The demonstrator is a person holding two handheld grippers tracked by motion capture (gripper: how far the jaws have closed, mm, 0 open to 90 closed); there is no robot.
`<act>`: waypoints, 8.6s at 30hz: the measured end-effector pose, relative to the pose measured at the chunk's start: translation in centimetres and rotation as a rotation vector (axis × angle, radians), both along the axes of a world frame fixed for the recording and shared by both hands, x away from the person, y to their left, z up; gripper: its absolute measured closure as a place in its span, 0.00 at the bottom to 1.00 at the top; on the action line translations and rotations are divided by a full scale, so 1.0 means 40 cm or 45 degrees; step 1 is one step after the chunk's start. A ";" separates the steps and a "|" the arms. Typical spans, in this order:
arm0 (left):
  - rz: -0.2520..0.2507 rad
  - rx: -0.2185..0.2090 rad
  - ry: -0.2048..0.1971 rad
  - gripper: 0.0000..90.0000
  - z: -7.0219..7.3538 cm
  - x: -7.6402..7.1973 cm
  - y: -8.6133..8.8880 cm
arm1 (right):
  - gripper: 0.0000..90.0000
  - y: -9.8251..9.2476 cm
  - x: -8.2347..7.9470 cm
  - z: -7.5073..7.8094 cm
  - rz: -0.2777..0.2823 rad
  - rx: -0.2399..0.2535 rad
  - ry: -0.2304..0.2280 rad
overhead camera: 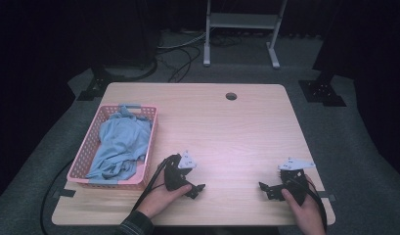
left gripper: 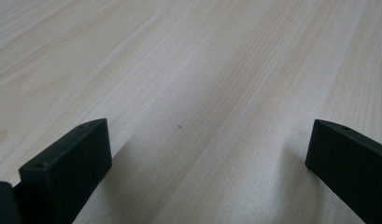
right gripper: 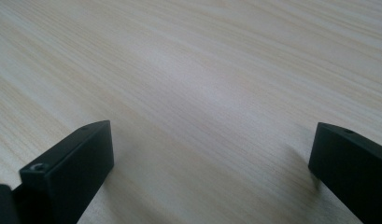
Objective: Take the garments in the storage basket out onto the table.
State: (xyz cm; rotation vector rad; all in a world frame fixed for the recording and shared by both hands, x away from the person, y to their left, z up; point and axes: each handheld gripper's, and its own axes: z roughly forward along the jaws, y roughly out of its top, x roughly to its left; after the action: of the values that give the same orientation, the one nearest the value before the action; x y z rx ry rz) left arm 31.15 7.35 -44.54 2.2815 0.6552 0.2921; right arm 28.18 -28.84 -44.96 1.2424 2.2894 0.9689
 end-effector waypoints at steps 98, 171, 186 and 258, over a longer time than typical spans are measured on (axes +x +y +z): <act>0.230 -0.256 -0.101 0.00 0.357 0.101 0.153 | 0.00 0.000 0.001 0.000 -0.003 0.000 0.000; 0.642 -0.164 -0.095 0.00 0.237 0.138 0.501 | 0.00 0.000 0.003 0.000 -0.006 0.001 0.000; 0.669 -0.096 -0.033 0.00 0.198 0.156 0.506 | 0.00 0.000 0.003 0.000 -0.006 0.001 -0.001; 0.700 0.164 0.189 0.00 0.081 0.215 0.494 | 0.00 0.000 0.003 0.000 -0.006 0.000 -0.001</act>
State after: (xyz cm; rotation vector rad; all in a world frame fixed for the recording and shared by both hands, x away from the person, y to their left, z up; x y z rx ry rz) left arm 39.76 27.13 -41.31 2.2184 1.3772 0.4349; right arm 28.29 -28.83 -44.96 1.2466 2.2852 0.9679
